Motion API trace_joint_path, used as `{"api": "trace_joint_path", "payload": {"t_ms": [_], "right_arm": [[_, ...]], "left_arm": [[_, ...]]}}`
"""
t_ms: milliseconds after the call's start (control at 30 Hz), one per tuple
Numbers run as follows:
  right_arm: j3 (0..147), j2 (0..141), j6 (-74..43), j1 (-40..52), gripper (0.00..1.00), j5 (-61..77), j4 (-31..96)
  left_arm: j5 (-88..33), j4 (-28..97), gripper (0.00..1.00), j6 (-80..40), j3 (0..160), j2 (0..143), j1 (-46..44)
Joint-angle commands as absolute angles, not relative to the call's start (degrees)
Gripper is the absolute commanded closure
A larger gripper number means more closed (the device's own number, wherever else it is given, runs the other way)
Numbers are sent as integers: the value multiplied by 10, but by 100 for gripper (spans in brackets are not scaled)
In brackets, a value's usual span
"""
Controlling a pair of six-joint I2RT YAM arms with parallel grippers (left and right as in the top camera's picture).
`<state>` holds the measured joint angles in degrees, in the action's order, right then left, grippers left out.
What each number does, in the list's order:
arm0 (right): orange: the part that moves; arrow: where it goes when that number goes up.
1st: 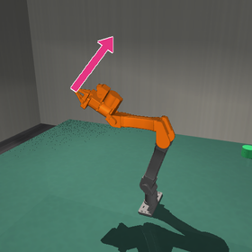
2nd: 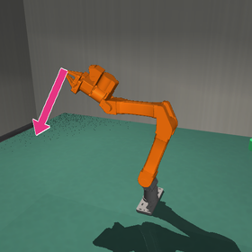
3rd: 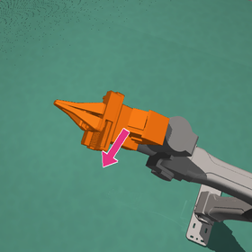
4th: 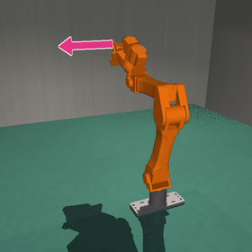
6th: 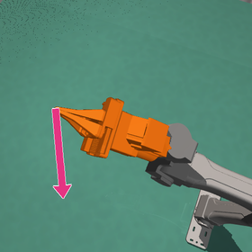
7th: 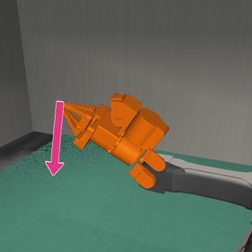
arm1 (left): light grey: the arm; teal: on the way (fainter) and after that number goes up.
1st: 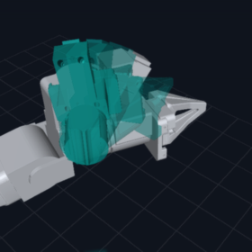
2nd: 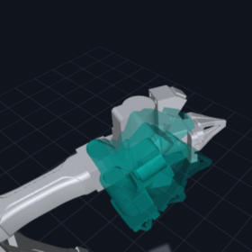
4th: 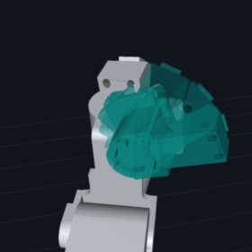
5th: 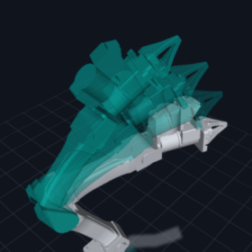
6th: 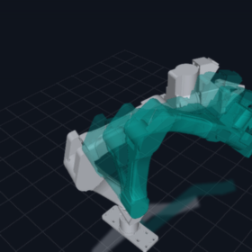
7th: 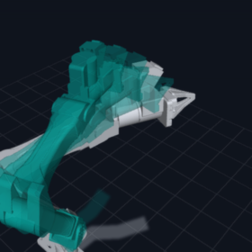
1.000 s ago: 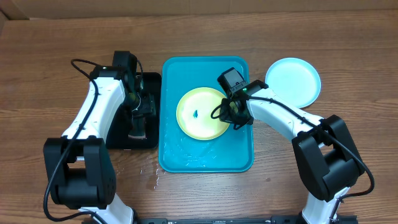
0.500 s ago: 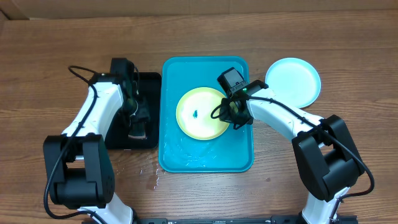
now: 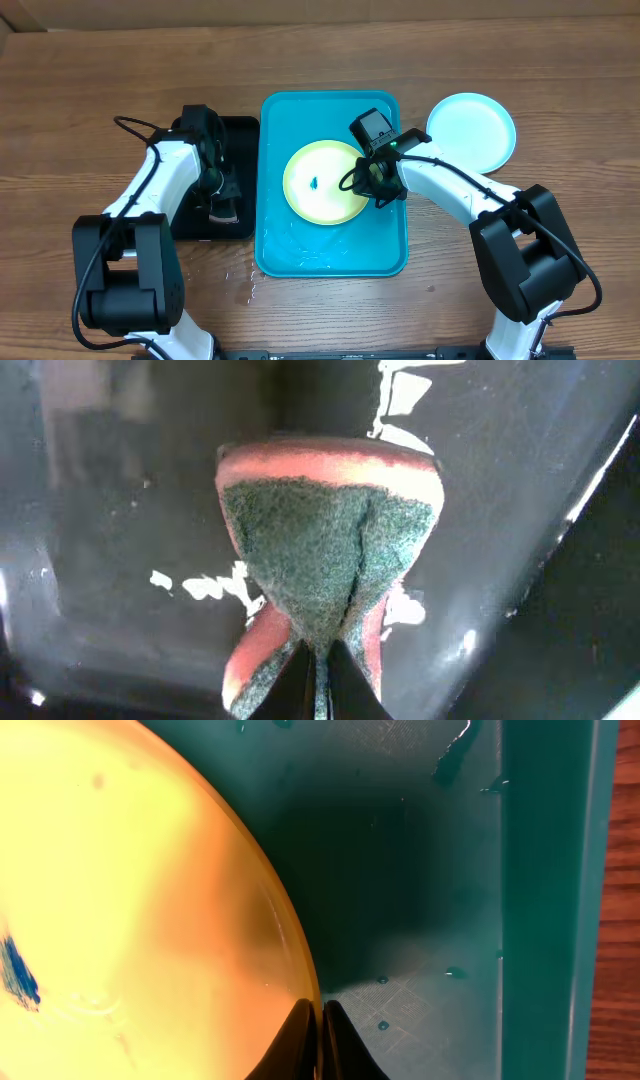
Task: Clean dirty plates on tray and stack at the side
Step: 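Lower the left gripper to the black tray and grasp the sponge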
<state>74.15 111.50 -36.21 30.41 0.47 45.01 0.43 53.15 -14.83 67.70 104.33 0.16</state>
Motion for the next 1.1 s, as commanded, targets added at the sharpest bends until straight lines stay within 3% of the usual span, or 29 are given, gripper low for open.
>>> {"api": "trace_joint_path", "payload": {"t_ms": [0,167,367,500,667,1067], "right_arm": [[746,1117,-360,305,94,-4,449],[746,1117,-360,305,82,-4,449],[746,1117,-361,305,78,-3,449],[746,1117,-361,305,79,-3,449],[746,1117,-360,305,93,-4,449],[746,1117,-360,305,93,-4,450]], "left_arm": [[4,551,96,-136,742,1049,24],[4,571,96,-94,812,1049,35],[2,578,96,-94,803,1049,22],[6,558,96,-94,773,1049,12],[5,531,96,-94,741,1049,11],[-50,389,96,-69,658,1049,-8]]}}
